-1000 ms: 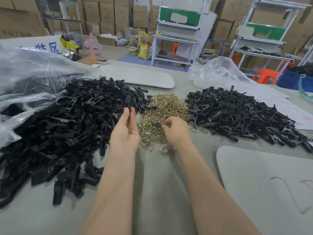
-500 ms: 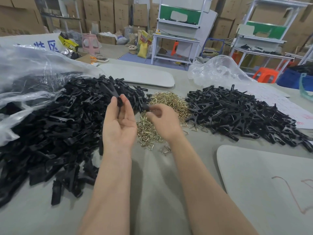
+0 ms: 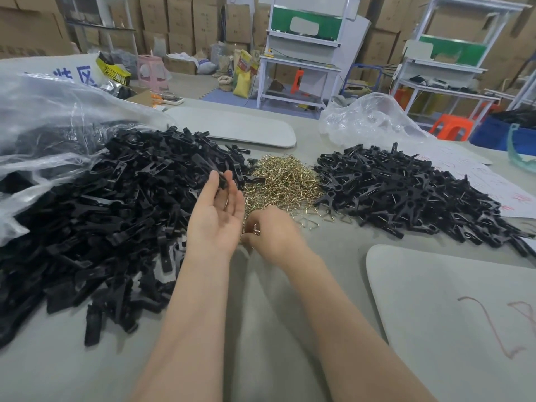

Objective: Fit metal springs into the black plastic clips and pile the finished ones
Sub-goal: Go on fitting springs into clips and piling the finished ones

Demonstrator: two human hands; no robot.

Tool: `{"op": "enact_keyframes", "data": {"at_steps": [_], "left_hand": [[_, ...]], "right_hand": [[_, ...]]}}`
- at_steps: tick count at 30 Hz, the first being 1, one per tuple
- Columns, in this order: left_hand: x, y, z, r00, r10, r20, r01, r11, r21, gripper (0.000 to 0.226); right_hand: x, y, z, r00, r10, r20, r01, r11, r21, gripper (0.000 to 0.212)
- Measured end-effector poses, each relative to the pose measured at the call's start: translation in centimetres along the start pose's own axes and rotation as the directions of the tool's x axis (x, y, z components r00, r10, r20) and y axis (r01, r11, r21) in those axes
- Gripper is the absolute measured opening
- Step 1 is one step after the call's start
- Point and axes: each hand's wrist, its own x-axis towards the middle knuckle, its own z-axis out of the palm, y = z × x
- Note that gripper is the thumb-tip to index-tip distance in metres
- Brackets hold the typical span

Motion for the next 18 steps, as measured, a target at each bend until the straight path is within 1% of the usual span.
{"op": "enact_keyframes", "data": {"at_steps": [2,7,9,11,13,14,15,17,18], "left_hand": [[0.0,-0.2,-0.1,0.999,0.015,-0.039,-0.013,0.999,0.037,0.007],[0.3,-0.4,-0.3,0.997,0.015,-0.071,-0.008,0.995,0.103,0.007],[0.5,-0.6,-0.5,0.997,0.021,-0.077,-0.006,0.981,0.195,0.007],[0.7,-1.0,-0.6,0.996,0.053,-0.072,-0.025,0.937,0.348,0.005],[0.8,-1.5,-0.6,0.992,0.111,-0.053,-0.069,0.856,0.512,0.010],[0.8,-1.8,-0.6,0.988,0.145,-0.049,-0.089,0.803,0.589,0.016],[0.8,-2.0,-0.6,0.982,0.187,-0.041,-0.110,0.727,0.678,0.018],[0.7,-2.4,-0.4,0.963,0.268,0.020,-0.157,0.501,0.851,0.014],[0.5,-2.5,-0.4,0.956,0.286,0.066,-0.181,0.398,0.899,0.017]], "right_hand": [[-0.1,0.4,0.5,0.997,0.008,-0.083,-0.003,0.998,0.066,0.012],[0.3,2.1,0.5,0.984,0.132,-0.120,-0.100,0.966,0.239,0.018],[0.4,3.1,0.3,0.969,0.183,-0.165,-0.119,0.935,0.334,0.014],[0.3,3.9,0.0,0.955,0.232,-0.183,-0.128,0.883,0.451,0.015],[0.2,4.6,-0.2,0.951,0.273,-0.143,-0.134,0.786,0.603,0.021],[0.2,4.9,-0.3,0.951,0.285,-0.120,-0.131,0.723,0.678,0.023],[0.1,5.0,-0.4,0.950,0.293,-0.109,-0.123,0.671,0.732,0.023],[-0.1,5.2,-0.5,0.948,0.293,-0.125,-0.091,0.627,0.774,0.020],[-0.3,5.3,-0.5,0.946,0.293,-0.138,-0.078,0.621,0.780,0.020]]}}
